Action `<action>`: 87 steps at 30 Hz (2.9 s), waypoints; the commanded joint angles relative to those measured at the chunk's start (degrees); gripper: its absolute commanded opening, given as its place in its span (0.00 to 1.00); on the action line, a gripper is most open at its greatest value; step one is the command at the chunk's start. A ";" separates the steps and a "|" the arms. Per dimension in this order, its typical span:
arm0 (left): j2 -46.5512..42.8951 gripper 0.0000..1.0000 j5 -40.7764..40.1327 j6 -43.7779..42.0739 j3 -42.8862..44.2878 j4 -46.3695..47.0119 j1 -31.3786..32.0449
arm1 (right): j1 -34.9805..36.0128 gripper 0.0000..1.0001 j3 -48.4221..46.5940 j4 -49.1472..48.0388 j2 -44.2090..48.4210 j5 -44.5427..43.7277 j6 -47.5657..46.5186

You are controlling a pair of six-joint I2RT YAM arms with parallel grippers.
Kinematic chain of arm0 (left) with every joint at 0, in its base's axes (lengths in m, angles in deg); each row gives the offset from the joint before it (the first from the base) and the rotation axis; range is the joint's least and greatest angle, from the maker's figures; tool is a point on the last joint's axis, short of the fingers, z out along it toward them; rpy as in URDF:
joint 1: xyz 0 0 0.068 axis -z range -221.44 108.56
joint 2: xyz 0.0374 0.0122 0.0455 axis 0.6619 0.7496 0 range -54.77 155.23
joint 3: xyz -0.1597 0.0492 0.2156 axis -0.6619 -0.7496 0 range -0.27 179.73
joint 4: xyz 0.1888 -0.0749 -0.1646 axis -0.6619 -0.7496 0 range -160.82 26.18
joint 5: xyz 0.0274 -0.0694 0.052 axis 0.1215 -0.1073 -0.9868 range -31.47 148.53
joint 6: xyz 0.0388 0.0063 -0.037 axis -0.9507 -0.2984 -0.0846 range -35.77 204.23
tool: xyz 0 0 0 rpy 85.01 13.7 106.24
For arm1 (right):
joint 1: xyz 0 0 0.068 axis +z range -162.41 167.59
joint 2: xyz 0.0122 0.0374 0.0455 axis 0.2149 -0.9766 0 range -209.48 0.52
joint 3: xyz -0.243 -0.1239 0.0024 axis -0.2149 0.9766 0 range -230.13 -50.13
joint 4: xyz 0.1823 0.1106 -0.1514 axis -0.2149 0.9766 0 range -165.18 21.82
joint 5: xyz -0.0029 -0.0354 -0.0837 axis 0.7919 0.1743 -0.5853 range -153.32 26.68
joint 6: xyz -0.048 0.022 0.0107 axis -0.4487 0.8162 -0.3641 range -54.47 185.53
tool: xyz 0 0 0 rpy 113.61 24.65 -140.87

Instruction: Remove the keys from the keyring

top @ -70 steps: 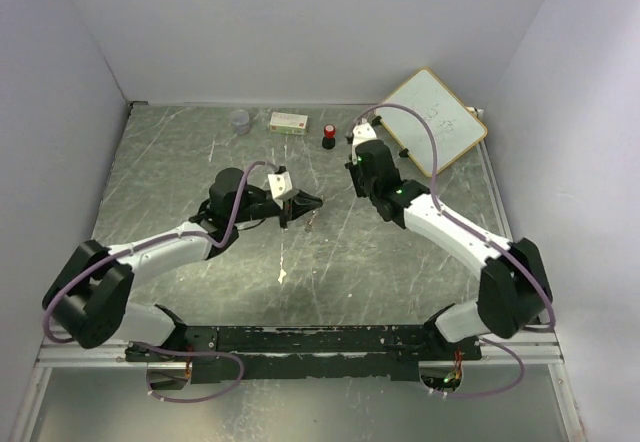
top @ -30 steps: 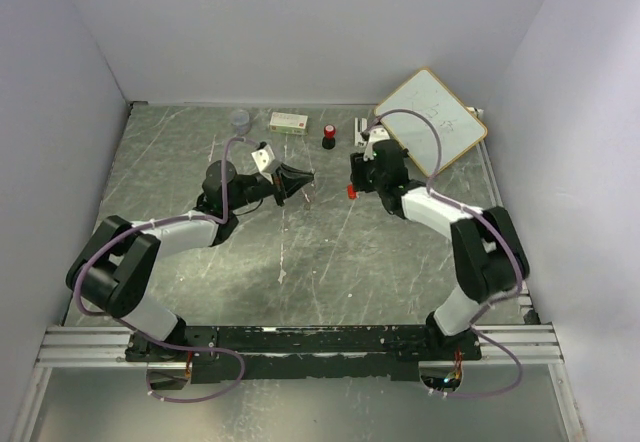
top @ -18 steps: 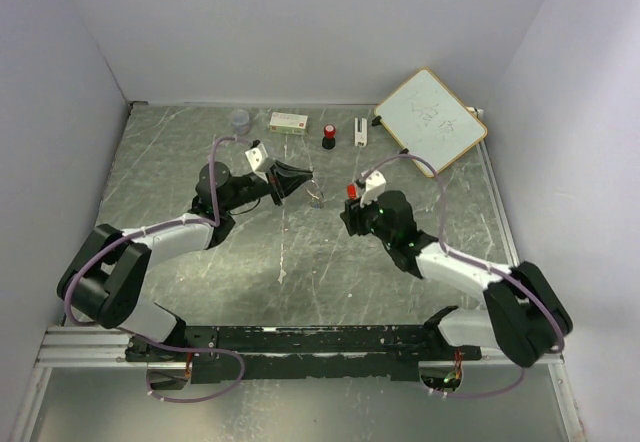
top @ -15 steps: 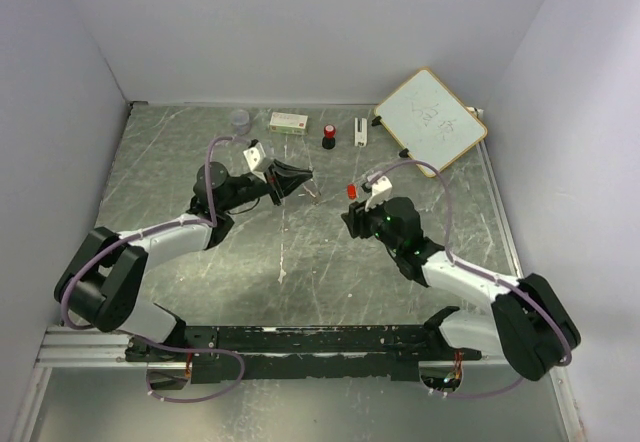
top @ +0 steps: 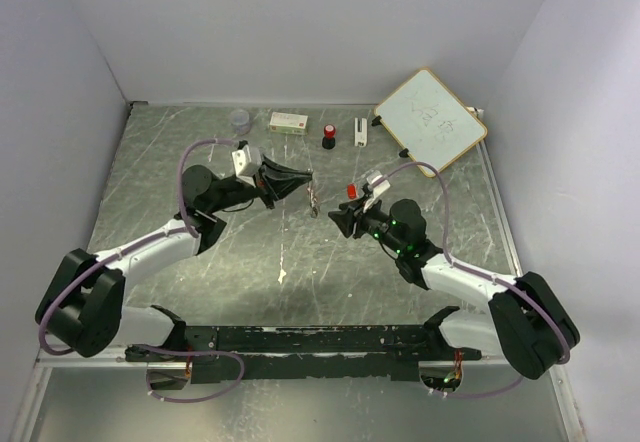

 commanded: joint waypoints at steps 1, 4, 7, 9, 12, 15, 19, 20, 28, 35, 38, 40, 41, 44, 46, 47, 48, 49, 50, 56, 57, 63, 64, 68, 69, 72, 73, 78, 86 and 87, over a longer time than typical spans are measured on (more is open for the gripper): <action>-2.99 0.07 2.87 1.16 1.37 1.35 0.65 | 0.40 0.37 -0.26 -4.44 -0.65 4.72 2.16; -3.96 0.07 2.46 0.70 1.18 0.94 0.87 | 0.72 0.35 -0.04 -5.35 -0.42 6.17 2.82; -4.13 0.07 2.50 0.85 1.25 1.06 1.03 | 1.23 0.33 0.16 -6.05 -0.55 7.18 2.86; -4.18 0.07 2.01 1.17 0.91 1.79 1.21 | 1.55 0.30 0.35 -7.15 -0.71 7.71 3.05; -3.77 0.07 1.89 1.65 0.87 2.58 1.51 | 2.11 0.27 0.73 -9.12 -0.93 8.18 3.72; -3.40 0.07 1.79 1.68 1.09 2.68 1.87 | 3.10 0.27 1.01 -10.21 -0.84 7.64 3.95; -3.38 0.07 1.32 1.60 1.05 2.63 2.10 | 4.40 0.28 0.83 -10.12 -1.19 7.10 3.47; -3.33 0.07 1.29 1.59 1.08 2.71 2.10 | 4.59 0.29 0.73 -10.04 -1.52 7.05 3.41; -3.51 0.07 1.46 1.30 1.31 2.03 2.30 | 5.99 0.29 -0.76 -10.59 -4.47 6.59 2.66; -4.54 0.07 1.81 0.45 1.40 0.42 2.54 | 6.42 0.29 -2.26 -10.37 -5.89 6.59 1.52; -4.89 0.07 1.83 0.18 1.28 0.10 2.62 | 6.49 0.29 -2.50 -10.64 -6.07 7.13 1.54; -5.08 0.07 1.75 -0.02 1.05 -0.04 2.64 | 6.55 0.29 -2.50 -11.30 -6.37 7.49 2.02; -5.14 0.07 1.78 0.08 1.05 0.04 2.58 | 6.62 0.29 -2.50 -11.68 -6.55 7.64 2.22; -5.22 0.07 2.16 0.90 0.58 1.28 2.64 | 6.90 0.29 -2.56 -12.70 -7.31 7.60 2.51; -5.23 0.07 2.62 1.27 0.48 2.10 2.71 | 7.15 0.29 -2.90 -13.15 -7.93 7.47 2.57; -5.23 0.07 2.88 1.40 0.51 2.16 2.71 | 7.26 0.29 -3.08 -13.36 -8.27 7.51 2.58; -5.19 0.07 3.14 1.51 0.69 2.01 2.72 | 7.38 0.29 -3.35 -13.48 -8.60 7.55 2.48; -5.15 0.07 3.34 1.54 0.82 1.82 2.72 | 7.44 0.29 -3.64 -13.54 -8.98 7.64 2.41; -5.19 0.07 3.47 1.57 0.91 1.71 2.69 | 7.64 0.29 -3.90 -13.60 -9.26 7.79 2.33; -6.25 0.07 2.99 1.32 0.22 1.44 2.90 | 8.46 0.29 -5.29 -13.34 -10.46 8.11 2.01; -6.36 0.07 2.96 1.35 0.13 1.53 2.90 | 8.62 0.29 -5.36 -13.35 -10.60 7.99 1.94; -6.59 0.07 2.92 1.21 0.22 1.49 3.08 | 9.44 0.12 -6.12 -12.93 -11.35 6.90 1.70; -6.70 0.07 2.69 0.99 0.10 1.39 3.08 | 9.55 0.06 -6.20 -12.81 -11.45 6.79 1.74; -7.60 0.07 0.32 -0.43 -0.59 0.05 3.16 | 10.17 0.00 -6.61 -11.64 -11.50 6.14 1.49; -7.80 0.07 -0.61 -0.66 -0.85 -0.19 3.16 | 10.28 0.00 -6.75 -11.12 -11.34 5.70 1.38; -8.31 0.09 -4.01 -1.36 -1.15 -2.30 3.16 | 10.96 0.00 -7.63 -6.93 -10.10 4.03 0.55; -8.31 0.12 -5.52 -1.62 -0.89 -3.75 3.12 | 11.28 0.00 -8.14 -4.79 -9.33 2.91 0.14; -8.72 0.26 -15.31 -4.90 0.11 -13.18 3.16 | 16.01 0.00 -15.00 17.02 -3.59 -11.81 -2.32; -8.63 0.40 -27.73 -5.20 -2.06 -16.84 3.12 | 25.21 0.00 -30.59 50.34 -1.74 -42.48 -2.05; -8.46 0.40 -28.54 -5.13 -2.06 -17.02 3.14 | 25.93 0.00 -32.23 52.78 -2.08 -45.47 -1.63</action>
